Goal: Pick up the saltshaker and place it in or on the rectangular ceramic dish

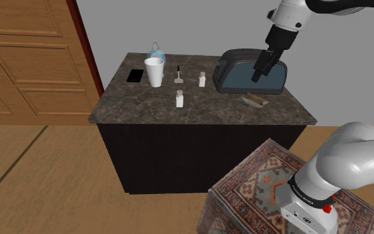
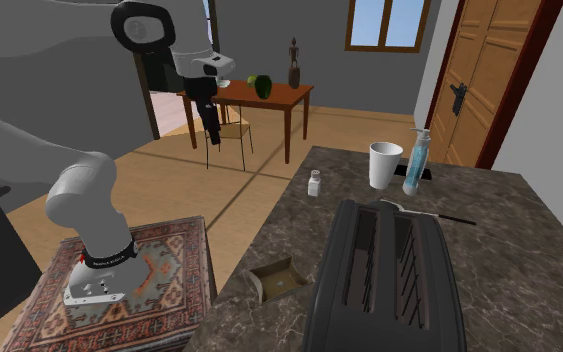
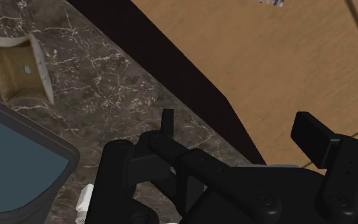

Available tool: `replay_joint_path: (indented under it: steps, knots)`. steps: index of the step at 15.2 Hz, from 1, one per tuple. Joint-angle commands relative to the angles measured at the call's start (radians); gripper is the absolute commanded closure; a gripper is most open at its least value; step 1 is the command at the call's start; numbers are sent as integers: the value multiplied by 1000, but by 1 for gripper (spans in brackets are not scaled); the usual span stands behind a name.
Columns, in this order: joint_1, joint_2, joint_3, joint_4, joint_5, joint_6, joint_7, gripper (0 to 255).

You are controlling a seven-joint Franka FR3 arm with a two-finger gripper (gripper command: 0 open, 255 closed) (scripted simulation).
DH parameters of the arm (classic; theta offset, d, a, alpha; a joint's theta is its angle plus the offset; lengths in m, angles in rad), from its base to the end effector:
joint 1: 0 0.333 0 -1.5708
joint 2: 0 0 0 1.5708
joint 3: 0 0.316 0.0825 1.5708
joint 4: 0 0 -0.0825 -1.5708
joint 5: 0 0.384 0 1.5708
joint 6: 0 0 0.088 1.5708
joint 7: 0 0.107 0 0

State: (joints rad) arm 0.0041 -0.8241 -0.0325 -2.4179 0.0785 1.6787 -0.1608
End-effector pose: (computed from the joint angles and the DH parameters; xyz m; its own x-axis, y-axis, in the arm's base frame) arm 0.3067 -0.0039 0.5830 0.9864 0.1312 0.0993 0.1400 -0.9863 -0.0874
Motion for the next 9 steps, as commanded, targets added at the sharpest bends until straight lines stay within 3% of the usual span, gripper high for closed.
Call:
replay_joint_path:
  steps: [1,9]
  knots:
    - [0,0,0,0,0,0,0,0]
    - [18,310,46,100,9,191,29,0]
